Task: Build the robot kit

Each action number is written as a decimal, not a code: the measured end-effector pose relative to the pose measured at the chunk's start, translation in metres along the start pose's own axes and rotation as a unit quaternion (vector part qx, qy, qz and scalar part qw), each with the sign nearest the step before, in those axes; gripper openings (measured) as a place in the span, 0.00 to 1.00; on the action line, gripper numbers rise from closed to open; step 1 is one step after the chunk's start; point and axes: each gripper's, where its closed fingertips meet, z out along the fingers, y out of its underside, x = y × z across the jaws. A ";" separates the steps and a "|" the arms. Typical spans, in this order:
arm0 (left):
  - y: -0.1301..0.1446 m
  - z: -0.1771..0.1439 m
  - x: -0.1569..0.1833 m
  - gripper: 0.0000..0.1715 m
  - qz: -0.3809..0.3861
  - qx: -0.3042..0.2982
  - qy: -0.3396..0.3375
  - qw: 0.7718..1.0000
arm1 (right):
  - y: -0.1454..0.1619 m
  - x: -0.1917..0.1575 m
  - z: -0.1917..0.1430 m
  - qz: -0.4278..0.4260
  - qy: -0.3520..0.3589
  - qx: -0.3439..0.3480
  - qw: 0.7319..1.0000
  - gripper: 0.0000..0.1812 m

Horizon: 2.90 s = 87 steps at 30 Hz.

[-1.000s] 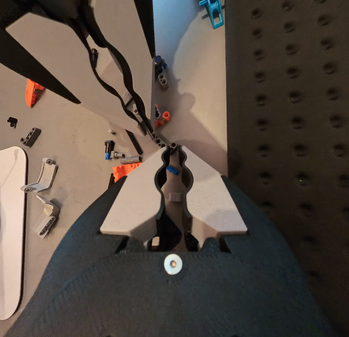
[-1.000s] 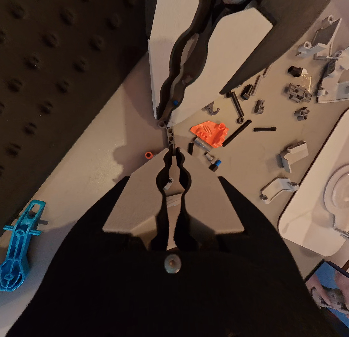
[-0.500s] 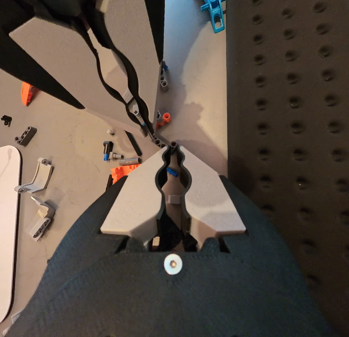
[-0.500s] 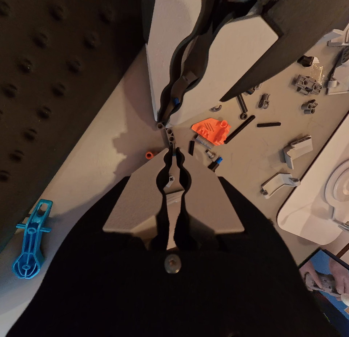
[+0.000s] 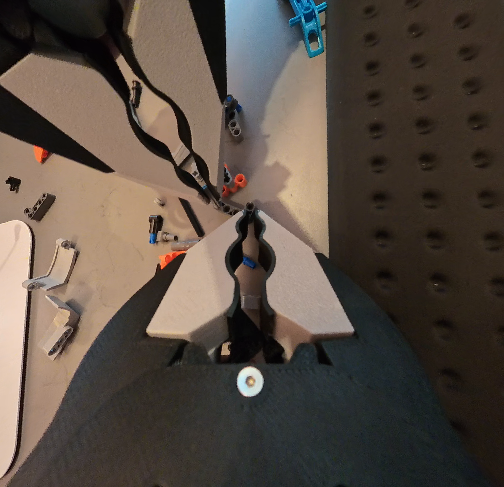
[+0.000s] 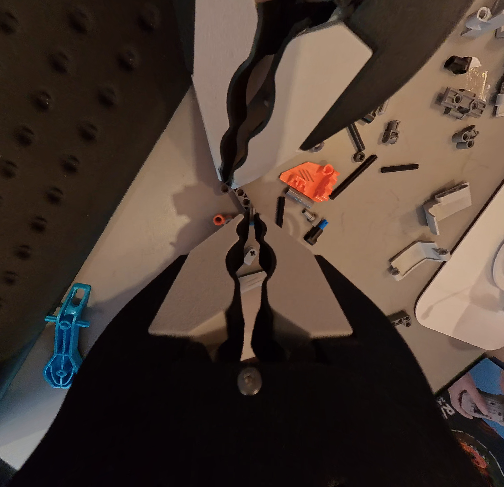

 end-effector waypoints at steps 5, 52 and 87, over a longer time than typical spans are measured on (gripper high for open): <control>0.002 -0.001 -0.001 0.01 0.004 -0.004 -0.002 1.000 | 0.001 -0.001 0.000 -0.011 0.003 -0.007 1.000 0.01; 0.012 -0.010 -0.003 0.08 -0.027 -0.005 0.006 1.000 | -0.002 0.004 0.002 -0.018 0.004 -0.018 1.000 0.01; 0.018 -0.010 -0.017 0.05 -0.056 0.004 0.000 0.998 | -0.006 -0.001 0.004 -0.083 -0.021 -0.054 0.995 0.00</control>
